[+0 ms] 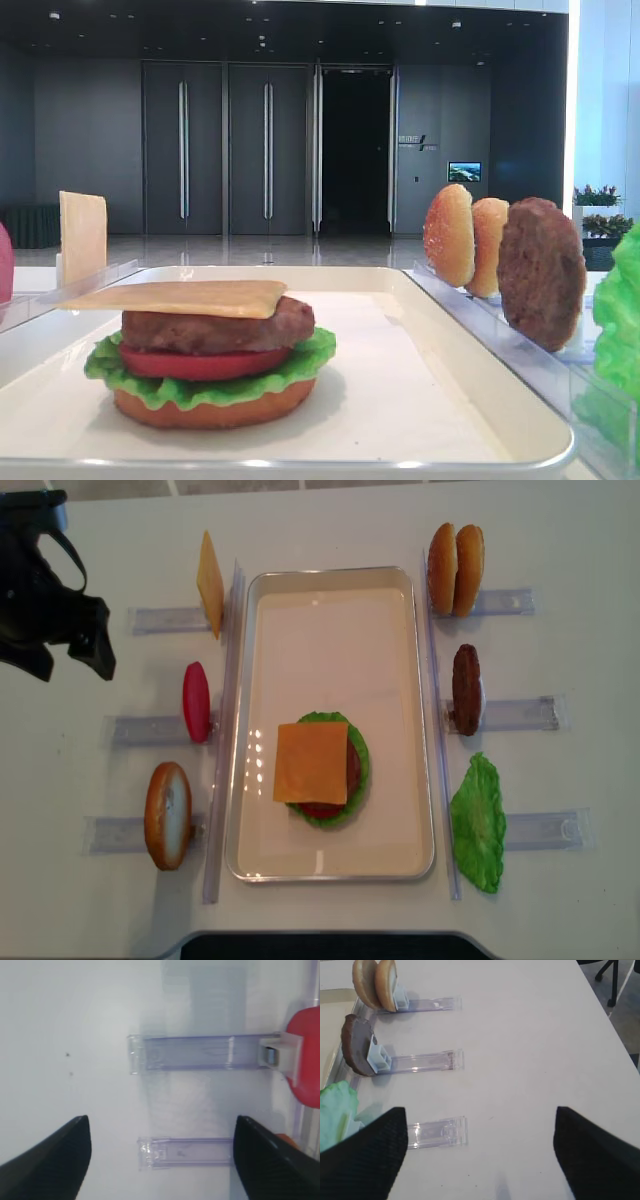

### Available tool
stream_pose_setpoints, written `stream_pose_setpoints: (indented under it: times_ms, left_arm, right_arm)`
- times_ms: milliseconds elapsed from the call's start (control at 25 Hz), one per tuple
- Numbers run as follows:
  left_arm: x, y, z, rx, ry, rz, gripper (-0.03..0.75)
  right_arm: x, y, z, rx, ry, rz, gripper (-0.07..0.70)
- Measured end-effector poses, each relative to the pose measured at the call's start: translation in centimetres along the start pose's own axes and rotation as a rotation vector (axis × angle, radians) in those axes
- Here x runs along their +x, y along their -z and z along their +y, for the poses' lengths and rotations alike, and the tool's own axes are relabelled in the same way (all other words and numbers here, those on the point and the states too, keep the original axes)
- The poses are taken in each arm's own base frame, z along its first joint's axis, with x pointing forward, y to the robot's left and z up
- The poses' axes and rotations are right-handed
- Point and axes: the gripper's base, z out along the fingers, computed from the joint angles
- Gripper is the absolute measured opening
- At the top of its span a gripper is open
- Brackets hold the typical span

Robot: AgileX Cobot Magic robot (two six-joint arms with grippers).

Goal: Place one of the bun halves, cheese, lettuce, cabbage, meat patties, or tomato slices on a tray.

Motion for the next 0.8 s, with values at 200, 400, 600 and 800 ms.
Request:
stream_pose_setpoints:
  times_ms: [200, 400, 600, 800]
  left_arm:
    - [0.5, 0.0, 0.7, -0.055, -0.007, 0.051, 0.692]
    - [1.6, -0.4, 0.6, -0.054, -0.005, 0.085, 0.692]
    - [5.0, -0.7, 0.4, -0.055, 0.021, 0.091, 0.692]
    - [9.4, -1.2, -0.1, -0.043, 0.045, 0.083, 0.692]
  right_arm:
    - [0.0, 0.0, 0.0, 0.000, 0.000, 0.000, 0.593]
    - [0.0, 0.0, 0.0, 0.000, 0.000, 0.000, 0.593]
    - [0.0, 0.0, 0.0, 0.000, 0.000, 0.000, 0.593]
    - [0.0, 0.0, 0.0, 0.000, 0.000, 0.000, 0.593]
